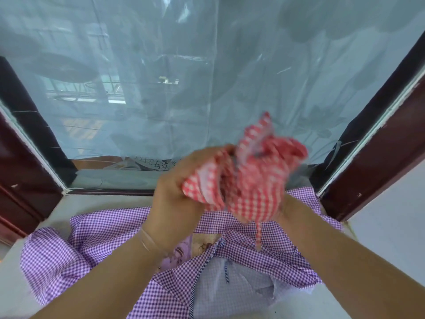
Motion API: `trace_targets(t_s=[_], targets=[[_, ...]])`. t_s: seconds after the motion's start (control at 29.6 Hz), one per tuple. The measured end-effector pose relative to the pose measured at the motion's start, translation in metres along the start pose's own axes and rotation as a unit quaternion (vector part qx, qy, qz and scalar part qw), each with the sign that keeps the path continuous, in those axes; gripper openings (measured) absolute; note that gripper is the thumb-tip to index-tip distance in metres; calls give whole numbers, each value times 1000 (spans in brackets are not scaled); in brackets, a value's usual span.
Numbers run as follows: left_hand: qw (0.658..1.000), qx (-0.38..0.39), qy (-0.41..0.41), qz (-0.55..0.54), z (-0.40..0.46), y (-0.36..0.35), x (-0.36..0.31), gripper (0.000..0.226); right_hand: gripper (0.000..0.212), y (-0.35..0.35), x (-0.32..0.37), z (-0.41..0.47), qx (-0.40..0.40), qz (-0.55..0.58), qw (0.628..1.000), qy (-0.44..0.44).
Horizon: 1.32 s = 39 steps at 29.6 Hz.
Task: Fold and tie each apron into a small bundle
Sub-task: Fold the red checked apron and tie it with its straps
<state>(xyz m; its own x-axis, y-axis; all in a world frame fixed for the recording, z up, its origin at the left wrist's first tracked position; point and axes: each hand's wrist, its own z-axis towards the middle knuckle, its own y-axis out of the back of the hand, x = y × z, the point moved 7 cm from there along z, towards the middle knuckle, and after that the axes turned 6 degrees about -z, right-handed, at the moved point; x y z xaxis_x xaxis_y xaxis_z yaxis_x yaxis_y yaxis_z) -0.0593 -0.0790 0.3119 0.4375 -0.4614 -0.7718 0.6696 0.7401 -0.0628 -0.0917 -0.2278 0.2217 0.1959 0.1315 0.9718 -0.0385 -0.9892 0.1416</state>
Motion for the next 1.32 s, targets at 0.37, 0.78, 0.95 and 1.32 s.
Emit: trace_targets(t_s=[0.37,0.78,0.95,1.32], targets=[[818,-357,416,-174,-21,56,128,17,43,-22,-18,-13,-283,-336,873,213],[721,-331,583,-174,-80,33,179,19,11,-54,-31,-7,-286,-571,702,316],[785,-265,558,54,-93,47,171,24,15,-49,-35,8,-208,-689,659,218],[868,-48,451,199,-78,27,141,18,18,-32,-38,19,-104,-491,849,163]])
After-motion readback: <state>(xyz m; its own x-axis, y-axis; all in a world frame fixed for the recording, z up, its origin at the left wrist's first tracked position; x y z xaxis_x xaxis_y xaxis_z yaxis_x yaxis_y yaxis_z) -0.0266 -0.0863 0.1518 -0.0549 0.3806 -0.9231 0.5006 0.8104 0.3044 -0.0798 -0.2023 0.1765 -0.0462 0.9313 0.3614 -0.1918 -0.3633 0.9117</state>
